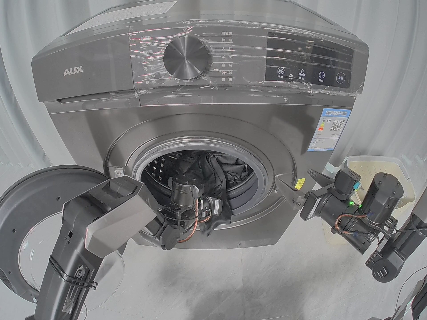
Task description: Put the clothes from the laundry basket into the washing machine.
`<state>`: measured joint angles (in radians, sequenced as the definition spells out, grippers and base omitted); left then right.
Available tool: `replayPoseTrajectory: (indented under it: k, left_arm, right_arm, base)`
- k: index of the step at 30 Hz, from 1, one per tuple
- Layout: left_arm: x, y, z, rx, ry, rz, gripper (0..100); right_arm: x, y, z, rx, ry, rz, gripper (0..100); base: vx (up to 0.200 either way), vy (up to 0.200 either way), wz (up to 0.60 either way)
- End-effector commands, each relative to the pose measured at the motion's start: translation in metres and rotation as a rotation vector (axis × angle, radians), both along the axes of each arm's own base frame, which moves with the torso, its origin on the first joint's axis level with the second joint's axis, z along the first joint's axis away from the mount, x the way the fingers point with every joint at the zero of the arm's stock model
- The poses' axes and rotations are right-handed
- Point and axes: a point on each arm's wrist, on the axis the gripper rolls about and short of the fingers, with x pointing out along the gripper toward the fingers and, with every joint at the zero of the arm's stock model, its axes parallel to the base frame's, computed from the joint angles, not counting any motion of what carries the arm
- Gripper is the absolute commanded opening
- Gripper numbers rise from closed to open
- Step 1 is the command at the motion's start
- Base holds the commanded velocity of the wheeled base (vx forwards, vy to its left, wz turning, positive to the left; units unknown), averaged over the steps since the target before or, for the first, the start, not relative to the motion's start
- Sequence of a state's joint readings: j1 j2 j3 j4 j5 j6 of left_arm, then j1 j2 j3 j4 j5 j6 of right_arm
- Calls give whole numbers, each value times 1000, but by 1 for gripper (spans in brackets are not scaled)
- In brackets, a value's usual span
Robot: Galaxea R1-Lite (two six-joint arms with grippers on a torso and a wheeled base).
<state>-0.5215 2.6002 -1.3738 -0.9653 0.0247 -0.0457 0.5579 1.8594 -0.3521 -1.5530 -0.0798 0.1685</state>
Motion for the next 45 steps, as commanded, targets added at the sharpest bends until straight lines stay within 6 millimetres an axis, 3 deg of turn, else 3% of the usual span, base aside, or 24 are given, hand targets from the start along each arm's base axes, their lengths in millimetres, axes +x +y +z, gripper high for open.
replayPoseTrajectory:
  k: [1, 6, 10, 18, 22, 34, 35, 41, 45]
  left_arm:
    - [14, 2, 9, -28, -48, 41, 0]
    - [42, 4, 23, -78, -163, 155, 0]
    - [54, 1, 33, -116, -224, 177, 0]
    - [82, -3, 37, -184, -346, 235, 0]
    - [84, 0, 26, -163, -320, 253, 0]
    - [86, 5, 29, -165, -326, 264, 0]
    - [86, 5, 29, -165, -326, 264, 100]
    - [80, -4, 42, -210, -328, 248, 100]
    - [61, -8, 53, -178, -265, 225, 100]
  right_arm:
    - [1, 0, 0, 1, -1, 1, 100]
    - [1, 0, 0, 1, -1, 1, 100]
    - [1, 1, 0, 2, -3, 2, 100]
    - [0, 1, -1, 2, 1, 2, 100]
    - [1, 1, -1, -1, 2, 1, 100]
    - [2, 2, -5, -7, 15, 2, 100]
    - [2, 2, -5, -7, 15, 2, 100]
    - [2, 1, -4, -7, 12, 1, 100]
    - [2, 1, -4, -6, 10, 1, 100]
  base:
    - [0, 0, 0]
    - [0, 0, 0]
    - [0, 0, 0]
    - [0, 0, 0]
    - [0, 0, 0]
    - [0, 0, 0]
    - [0, 0, 0]
    - [0, 0, 0]
    - [0, 0, 0]
